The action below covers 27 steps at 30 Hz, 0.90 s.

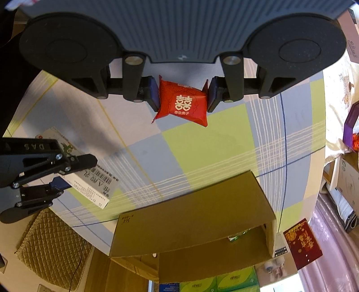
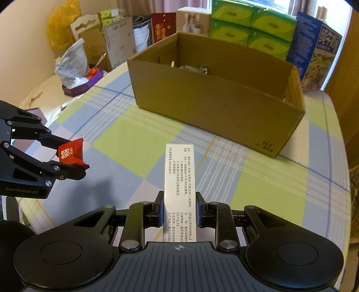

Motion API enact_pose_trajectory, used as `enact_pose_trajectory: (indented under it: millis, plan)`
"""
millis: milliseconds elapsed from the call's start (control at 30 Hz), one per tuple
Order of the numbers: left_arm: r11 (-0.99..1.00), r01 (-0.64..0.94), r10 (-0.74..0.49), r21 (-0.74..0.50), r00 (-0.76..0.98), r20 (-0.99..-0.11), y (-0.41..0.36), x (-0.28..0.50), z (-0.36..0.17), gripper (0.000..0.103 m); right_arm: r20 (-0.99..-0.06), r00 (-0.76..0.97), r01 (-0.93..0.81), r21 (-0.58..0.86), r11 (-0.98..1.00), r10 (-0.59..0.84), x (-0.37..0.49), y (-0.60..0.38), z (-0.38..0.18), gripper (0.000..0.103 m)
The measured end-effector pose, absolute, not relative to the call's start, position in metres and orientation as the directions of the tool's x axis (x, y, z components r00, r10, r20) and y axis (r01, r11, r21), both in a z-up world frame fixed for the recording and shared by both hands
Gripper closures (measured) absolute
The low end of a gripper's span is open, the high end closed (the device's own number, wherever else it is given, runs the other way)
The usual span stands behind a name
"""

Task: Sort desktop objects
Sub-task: 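Carry the candy packet and medicine box with both tools into the cardboard box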

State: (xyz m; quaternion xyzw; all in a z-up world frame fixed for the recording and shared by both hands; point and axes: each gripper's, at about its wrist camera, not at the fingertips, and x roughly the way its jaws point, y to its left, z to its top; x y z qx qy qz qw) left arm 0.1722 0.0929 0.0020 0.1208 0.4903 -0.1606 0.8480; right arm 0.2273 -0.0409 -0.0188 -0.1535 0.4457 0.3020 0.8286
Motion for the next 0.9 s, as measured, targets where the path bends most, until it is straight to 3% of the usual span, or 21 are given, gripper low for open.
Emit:
enact_pose_trajectory:
  millis: [900]
  plan:
    - [0.912,0.408,-0.194,0.036,0.509,-0.839,0.060,0.197,0.056,0.066,-0.796,0.500,-0.595,-0.029,0.803,0.341,0.249,-0.079,0.044,0.080]
